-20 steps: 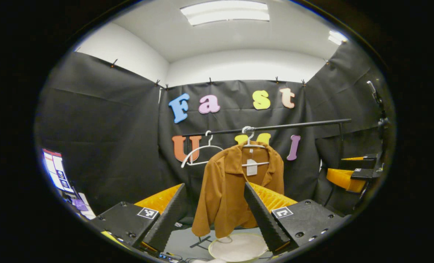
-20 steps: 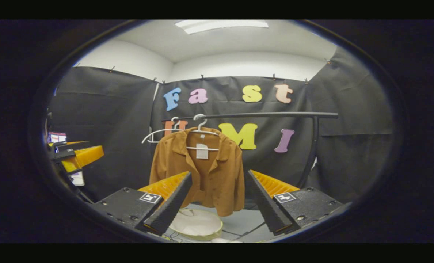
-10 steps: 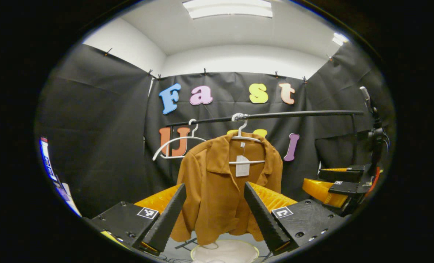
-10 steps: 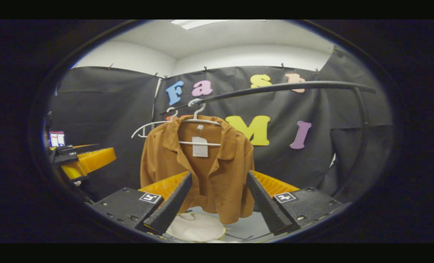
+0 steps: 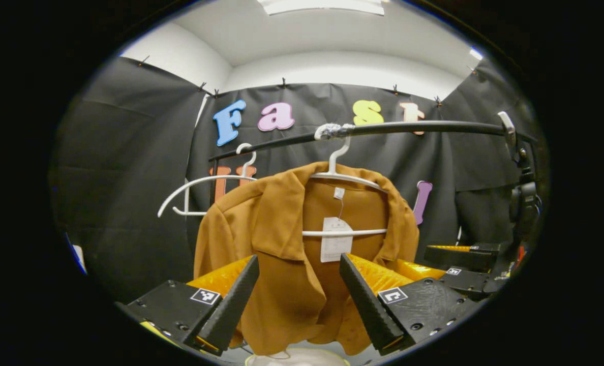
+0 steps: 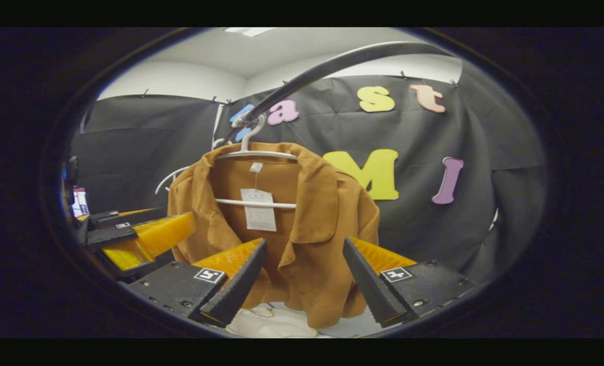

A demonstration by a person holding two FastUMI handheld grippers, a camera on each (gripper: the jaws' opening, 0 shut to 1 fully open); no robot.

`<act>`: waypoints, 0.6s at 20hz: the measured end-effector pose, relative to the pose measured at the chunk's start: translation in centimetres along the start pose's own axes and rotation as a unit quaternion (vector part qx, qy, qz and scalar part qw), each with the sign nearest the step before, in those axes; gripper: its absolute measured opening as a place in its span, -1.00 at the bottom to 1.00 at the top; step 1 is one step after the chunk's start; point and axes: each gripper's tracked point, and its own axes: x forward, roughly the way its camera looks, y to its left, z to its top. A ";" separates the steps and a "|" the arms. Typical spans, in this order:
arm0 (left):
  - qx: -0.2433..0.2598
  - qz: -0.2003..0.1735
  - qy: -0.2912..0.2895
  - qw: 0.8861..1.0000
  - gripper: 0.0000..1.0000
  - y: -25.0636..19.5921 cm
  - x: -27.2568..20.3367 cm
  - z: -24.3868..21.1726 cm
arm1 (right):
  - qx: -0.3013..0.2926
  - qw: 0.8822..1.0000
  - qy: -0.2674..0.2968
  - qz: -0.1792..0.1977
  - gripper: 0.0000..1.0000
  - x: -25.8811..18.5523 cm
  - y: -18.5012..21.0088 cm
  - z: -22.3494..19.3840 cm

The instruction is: Grasp the clothes on the hanger with both hands and then place them into the laundry hamper below.

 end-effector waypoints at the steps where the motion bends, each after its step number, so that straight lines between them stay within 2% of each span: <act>1: 0.000 0.008 0.004 1.000 0.94 0.0 1.3 -0.4 | 0.000 1.000 0.002 0.001 0.94 1.0 -0.3 0.0; 2: 0.004 0.018 0.004 1.000 1.00 0.2 2.4 -0.5 | 0.002 1.000 0.007 0.001 0.94 1.7 -0.7 -0.2; 3: 0.010 0.029 0.003 1.000 0.94 0.7 3.4 -0.7 | 0.008 1.000 0.012 0.003 0.93 2.5 -1.0 -0.3; 5: 0.011 0.050 0.012 0.999 1.00 1.4 4.9 -1.3 | 0.016 1.000 0.017 0.010 0.93 4.0 -1.1 -0.7; 7: 0.011 0.072 0.014 0.997 0.94 2.4 5.6 -1.7 | 0.015 1.000 0.020 0.005 0.93 5.3 -1.4 -1.0; 9: 0.016 0.089 0.015 0.996 1.00 3.5 5.6 -2.1 | 0.019 1.000 0.022 0.003 0.93 6.3 -1.4 -1.1; 12: 0.025 0.101 0.015 0.994 0.90 4.4 5.6 -2.5 | 0.023 0.999 0.021 0.011 0.65 7.2 -1.2 -1.3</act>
